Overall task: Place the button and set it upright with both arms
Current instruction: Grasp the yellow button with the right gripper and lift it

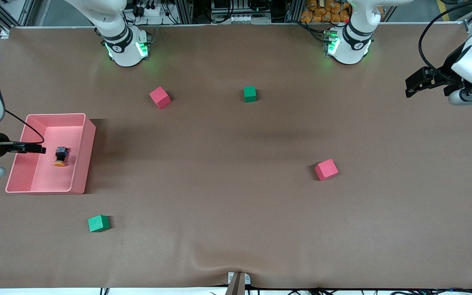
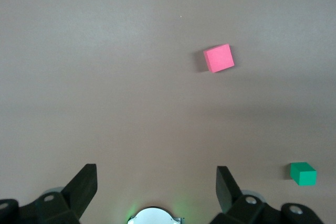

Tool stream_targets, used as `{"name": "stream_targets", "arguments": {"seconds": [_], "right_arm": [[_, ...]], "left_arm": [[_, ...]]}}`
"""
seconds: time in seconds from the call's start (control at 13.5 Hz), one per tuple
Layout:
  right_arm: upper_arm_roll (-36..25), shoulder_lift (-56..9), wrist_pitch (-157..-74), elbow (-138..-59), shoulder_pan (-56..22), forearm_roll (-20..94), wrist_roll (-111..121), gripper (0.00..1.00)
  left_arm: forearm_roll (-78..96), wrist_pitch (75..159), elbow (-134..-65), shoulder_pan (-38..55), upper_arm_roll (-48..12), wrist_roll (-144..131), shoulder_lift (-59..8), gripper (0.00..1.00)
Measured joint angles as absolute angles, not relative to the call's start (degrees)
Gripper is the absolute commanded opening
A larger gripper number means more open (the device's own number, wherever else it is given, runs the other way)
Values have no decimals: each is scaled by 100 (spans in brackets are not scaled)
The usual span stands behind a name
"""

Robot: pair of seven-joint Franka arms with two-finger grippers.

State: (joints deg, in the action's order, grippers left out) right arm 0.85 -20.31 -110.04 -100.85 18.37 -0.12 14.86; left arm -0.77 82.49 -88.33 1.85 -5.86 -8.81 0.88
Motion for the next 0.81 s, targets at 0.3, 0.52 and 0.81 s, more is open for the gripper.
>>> {"name": "stream_targets", "arguments": {"seconds": [0.3,0.52,0.81], "right_arm": [[85,-2474,-11709,-10416,2097,-12,1935,100],[85,-2755,-12117,-10504,2192,-12,2199,100],[91,-2980,-12844,-10914,2196,-12,2204,99]], "left_arm": [[16,8219,-8843,287,-682,-881,-62,100],[16,8219,-8844,322,-705,-881,-148,100],[16,8219,-8837,322,-736,-881,-160,100]]}}
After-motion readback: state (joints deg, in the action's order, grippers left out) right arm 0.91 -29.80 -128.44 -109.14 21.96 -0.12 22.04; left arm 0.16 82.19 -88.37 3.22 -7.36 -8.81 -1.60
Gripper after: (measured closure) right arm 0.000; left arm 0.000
